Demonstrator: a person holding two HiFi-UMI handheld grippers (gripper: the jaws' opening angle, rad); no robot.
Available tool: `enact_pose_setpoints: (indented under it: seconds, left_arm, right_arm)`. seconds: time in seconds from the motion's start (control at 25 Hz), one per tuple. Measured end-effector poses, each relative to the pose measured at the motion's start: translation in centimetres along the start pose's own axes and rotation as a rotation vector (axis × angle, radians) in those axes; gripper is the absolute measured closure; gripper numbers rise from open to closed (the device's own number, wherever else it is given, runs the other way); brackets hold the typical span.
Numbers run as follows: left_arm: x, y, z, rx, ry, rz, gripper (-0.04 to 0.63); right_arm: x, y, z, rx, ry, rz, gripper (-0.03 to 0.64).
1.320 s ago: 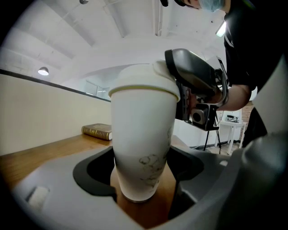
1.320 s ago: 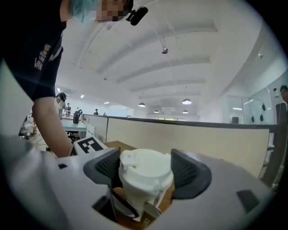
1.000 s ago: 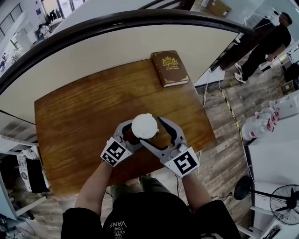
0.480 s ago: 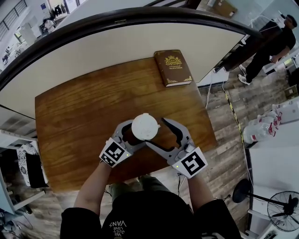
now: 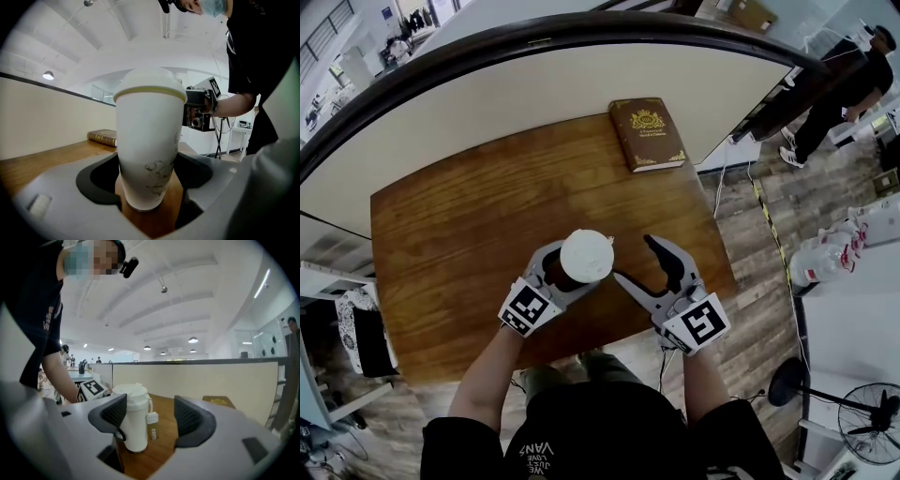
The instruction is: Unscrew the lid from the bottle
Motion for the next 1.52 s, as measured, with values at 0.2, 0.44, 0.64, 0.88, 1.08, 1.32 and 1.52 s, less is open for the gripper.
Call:
enact_pose_setpoints:
  seconds: [0.2, 0.44, 0.64, 0.88, 1.08, 1.32, 1.52]
  left_arm:
    - [0.1, 0.0, 0.0, 0.0, 0.002, -0.003, 0.233]
    - [0.0, 0.0, -0.1, 0.001, 0.003, -0.005, 0.233]
    - [0.0, 0.0, 0.1, 0.002, 0.005, -0.009, 0.233]
    - [0.0, 0.0, 0.0, 0.002, 0.008, -0.011, 0.233]
    - [0.0, -0.1, 0.0, 0.002, 0.012, -0.012, 0.233]
    - [0.0, 0.1, 0.0, 0.005, 0.013, -0.016, 0.233]
    - [0.3, 0.0, -0.1, 0.001, 0.025, -0.036, 0.233]
  right_arm:
    - [1.2, 1.4, -0.2, -0.097, 0.019, 0.094, 0.291]
    - [4.1, 1.5, 1.8, -0.127, 0.061, 0.11, 0.29]
    - [4.3, 1.1, 3.7, -0.115, 0.048, 0.114, 0.282]
    - [4.5, 0.9, 5.2, -0.063, 0.058, 0.054, 0.282]
    - [4.6, 0.7, 5.6, -0.016, 0.084, 0.034, 0.276]
    - [4.8, 0.8, 6.2, 0.019, 0.111, -0.005, 0.268]
    - [5.0, 0.9, 6.8, 0.037, 0.137, -0.067, 0.264]
Point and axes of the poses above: the fingertips, and each gripper's own axes: z forward along the fingers, x to its left, y out of its top, the point moved 1 cm from there along -z, backward along the fingers, and after that the axes turned 8 degrees about z, right-handed, at the moved point
